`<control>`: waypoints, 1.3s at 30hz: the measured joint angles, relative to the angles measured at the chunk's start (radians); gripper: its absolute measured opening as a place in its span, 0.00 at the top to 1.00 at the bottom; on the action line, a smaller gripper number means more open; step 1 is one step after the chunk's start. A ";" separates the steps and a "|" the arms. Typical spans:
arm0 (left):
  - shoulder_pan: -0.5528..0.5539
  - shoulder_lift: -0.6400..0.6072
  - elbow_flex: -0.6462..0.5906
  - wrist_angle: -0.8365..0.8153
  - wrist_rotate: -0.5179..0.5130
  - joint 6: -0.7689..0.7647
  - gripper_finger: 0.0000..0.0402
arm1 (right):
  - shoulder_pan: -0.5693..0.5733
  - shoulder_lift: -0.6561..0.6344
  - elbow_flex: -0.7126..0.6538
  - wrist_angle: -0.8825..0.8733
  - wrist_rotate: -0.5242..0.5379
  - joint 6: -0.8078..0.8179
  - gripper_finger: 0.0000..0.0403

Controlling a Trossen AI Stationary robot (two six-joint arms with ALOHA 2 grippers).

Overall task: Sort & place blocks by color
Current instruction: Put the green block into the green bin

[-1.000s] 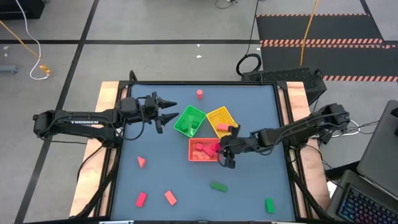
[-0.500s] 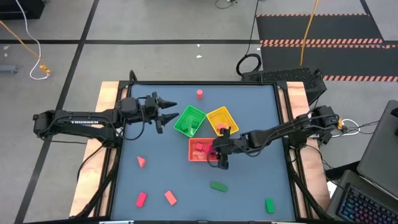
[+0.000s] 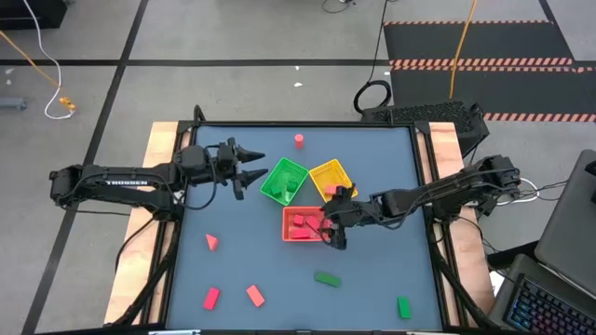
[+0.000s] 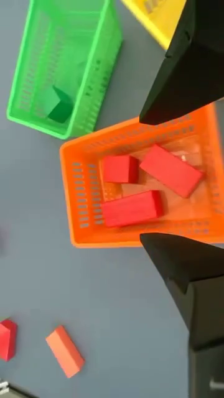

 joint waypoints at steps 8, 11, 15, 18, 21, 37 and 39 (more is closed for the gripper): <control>0.000 0.000 0.000 0.000 0.000 0.000 0.37 | 0.090 -0.070 0.000 -0.206 -0.022 0.182 0.31; 0.000 0.000 0.000 0.000 0.000 0.000 0.37 | 0.142 -0.056 0.000 -0.229 -0.047 0.264 0.31; 0.000 0.000 0.000 0.000 0.000 0.000 0.37 | 0.201 -0.021 0.000 -0.216 -0.047 0.352 0.32; 0.000 0.000 0.000 0.003 0.000 0.000 0.37 | 0.241 0.022 0.000 -0.187 -0.027 0.406 0.32; 0.002 0.000 0.000 0.014 0.000 0.002 0.37 | 0.276 0.060 0.000 -0.147 -0.029 0.459 0.32; 0.027 0.000 0.000 0.075 -0.007 0.027 0.37 | 0.435 0.261 0.000 0.049 0.026 0.660 0.32; 0.027 0.000 0.000 0.072 -0.007 0.028 0.37 | 0.435 0.296 0.024 0.034 0.027 0.652 0.32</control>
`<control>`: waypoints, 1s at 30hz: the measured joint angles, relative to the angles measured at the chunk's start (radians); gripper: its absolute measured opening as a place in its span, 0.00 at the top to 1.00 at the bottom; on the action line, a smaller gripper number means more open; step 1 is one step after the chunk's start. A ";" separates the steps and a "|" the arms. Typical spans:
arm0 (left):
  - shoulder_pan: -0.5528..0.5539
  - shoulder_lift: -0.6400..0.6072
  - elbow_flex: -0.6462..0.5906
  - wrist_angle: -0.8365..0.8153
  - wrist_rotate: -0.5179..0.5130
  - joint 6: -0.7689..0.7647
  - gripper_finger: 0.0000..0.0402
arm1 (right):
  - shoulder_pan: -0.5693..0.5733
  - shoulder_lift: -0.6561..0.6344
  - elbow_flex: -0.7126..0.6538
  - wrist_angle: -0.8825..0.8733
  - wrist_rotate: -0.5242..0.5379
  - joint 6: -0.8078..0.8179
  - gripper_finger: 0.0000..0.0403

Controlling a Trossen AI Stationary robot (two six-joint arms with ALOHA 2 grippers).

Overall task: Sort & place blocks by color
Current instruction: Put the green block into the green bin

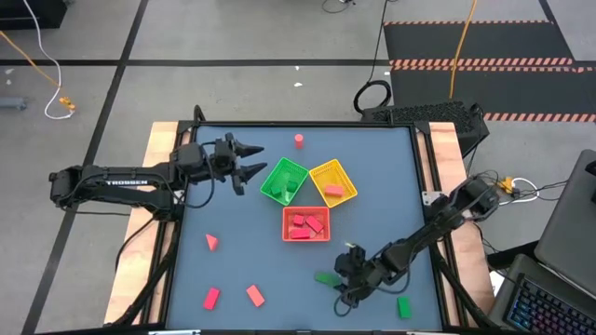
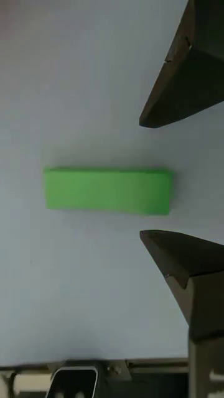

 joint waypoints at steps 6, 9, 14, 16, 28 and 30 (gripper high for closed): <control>0.000 0.000 0.000 0.001 0.009 0.020 0.37 | 0.000 0.098 0.104 -0.029 0.056 -0.090 0.35; 0.000 0.000 0.000 0.000 0.010 0.019 0.37 | 0.000 0.140 0.161 -0.131 0.084 -0.095 0.39; 0.000 0.000 0.000 -0.008 0.051 0.000 0.37 | 0.001 0.177 0.203 -0.236 0.107 -0.094 0.51; -0.002 0.000 0.000 -0.023 0.054 -0.011 0.37 | 0.001 0.177 0.203 -0.239 0.118 -0.105 0.58; -0.080 0.000 0.000 -0.130 0.054 -0.083 0.37 | -0.049 0.007 0.197 -0.247 0.210 -0.431 0.76; -0.097 0.000 0.000 -0.147 0.054 -0.086 0.37 | -0.075 -0.037 0.197 -0.239 0.266 -0.522 0.76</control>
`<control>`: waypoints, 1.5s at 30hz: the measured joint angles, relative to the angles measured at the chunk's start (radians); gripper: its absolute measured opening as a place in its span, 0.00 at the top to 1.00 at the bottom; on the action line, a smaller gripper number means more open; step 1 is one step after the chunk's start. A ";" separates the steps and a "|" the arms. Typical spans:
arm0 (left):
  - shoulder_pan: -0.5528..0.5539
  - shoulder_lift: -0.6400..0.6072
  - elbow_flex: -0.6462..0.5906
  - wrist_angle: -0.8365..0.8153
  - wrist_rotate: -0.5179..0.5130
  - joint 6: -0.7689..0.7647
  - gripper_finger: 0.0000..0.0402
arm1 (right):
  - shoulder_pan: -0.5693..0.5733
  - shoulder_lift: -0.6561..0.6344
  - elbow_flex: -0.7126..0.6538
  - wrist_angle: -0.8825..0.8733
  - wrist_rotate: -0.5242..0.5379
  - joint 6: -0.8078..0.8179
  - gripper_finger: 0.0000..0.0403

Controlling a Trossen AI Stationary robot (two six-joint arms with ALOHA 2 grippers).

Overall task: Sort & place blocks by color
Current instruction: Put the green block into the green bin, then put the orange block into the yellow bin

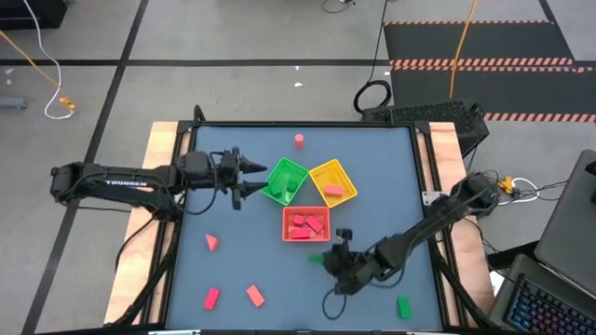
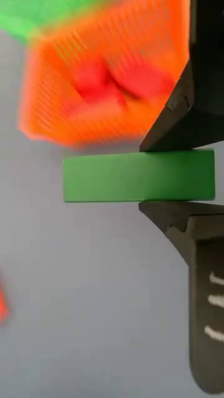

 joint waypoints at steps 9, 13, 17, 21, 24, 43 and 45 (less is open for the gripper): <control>-0.070 0.000 0.000 -0.056 -0.065 -0.004 0.37 | -0.260 -0.125 0.000 0.122 0.081 -0.465 0.76; -0.090 0.000 0.000 -0.064 -0.085 -0.004 0.37 | -0.425 -0.118 0.000 0.208 -0.060 -0.594 0.76; -0.097 0.000 0.000 -0.065 -0.103 -0.003 0.37 | -0.569 -0.075 0.000 0.289 -0.212 -0.647 0.76; -0.101 0.000 0.000 -0.079 -0.130 -0.005 0.37 | -0.679 -0.021 0.000 0.376 -0.344 -0.673 0.76; -0.101 0.000 0.000 -0.081 -0.156 -0.028 0.37 | -0.733 0.033 0.001 0.436 -0.435 -0.673 0.76; -0.124 0.005 0.000 -0.115 -0.186 -0.045 0.37 | -0.768 0.129 0.001 0.543 -0.473 -0.622 0.53; -0.127 0.005 0.000 -0.115 -0.186 -0.047 0.37 | -0.768 0.129 0.001 0.543 -0.423 -0.622 0.50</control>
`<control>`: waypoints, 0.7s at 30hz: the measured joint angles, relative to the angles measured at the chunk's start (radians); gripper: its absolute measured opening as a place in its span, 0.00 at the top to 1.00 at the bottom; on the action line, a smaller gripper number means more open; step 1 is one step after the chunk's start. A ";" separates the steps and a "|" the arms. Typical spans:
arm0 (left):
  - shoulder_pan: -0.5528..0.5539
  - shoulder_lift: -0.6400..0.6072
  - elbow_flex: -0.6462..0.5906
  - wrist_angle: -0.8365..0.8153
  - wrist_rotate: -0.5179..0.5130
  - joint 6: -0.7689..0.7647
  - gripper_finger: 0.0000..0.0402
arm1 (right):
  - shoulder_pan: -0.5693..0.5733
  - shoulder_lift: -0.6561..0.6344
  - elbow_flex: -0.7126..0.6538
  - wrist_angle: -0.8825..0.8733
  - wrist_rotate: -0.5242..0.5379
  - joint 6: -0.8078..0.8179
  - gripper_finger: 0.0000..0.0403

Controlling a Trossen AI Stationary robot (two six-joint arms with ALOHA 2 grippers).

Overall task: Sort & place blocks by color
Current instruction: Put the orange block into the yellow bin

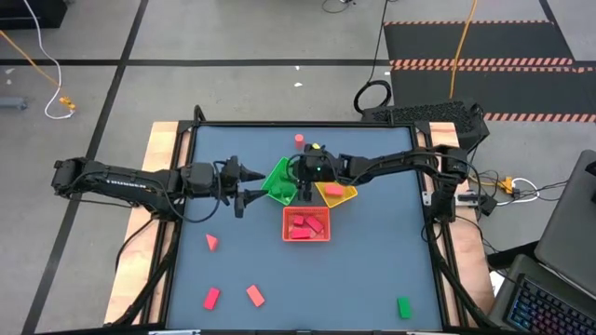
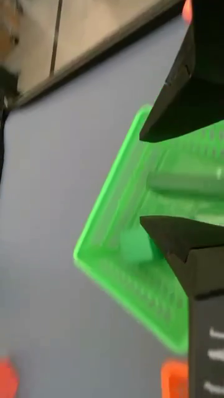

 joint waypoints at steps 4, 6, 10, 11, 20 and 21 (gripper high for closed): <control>-0.003 0.000 0.000 0.001 0.000 0.000 0.37 | -0.006 0.000 0.000 0.020 0.133 -0.022 0.47; -0.002 0.000 0.000 0.001 0.000 -0.001 0.37 | -0.017 0.000 0.000 0.062 0.192 -0.023 0.45; -0.003 0.000 0.000 0.001 0.000 -0.002 0.37 | -0.063 0.000 0.000 0.151 0.208 0.021 0.43; -0.003 0.000 0.000 0.001 0.000 -0.002 0.37 | -0.079 0.000 0.000 0.165 0.207 0.050 0.43; -0.002 0.000 0.000 0.002 -0.001 -0.001 0.37 | -0.249 0.000 0.000 0.114 0.033 0.303 0.43; -0.002 0.000 0.000 0.002 -0.001 -0.001 0.37 | -0.260 0.000 0.000 0.100 0.019 0.311 0.43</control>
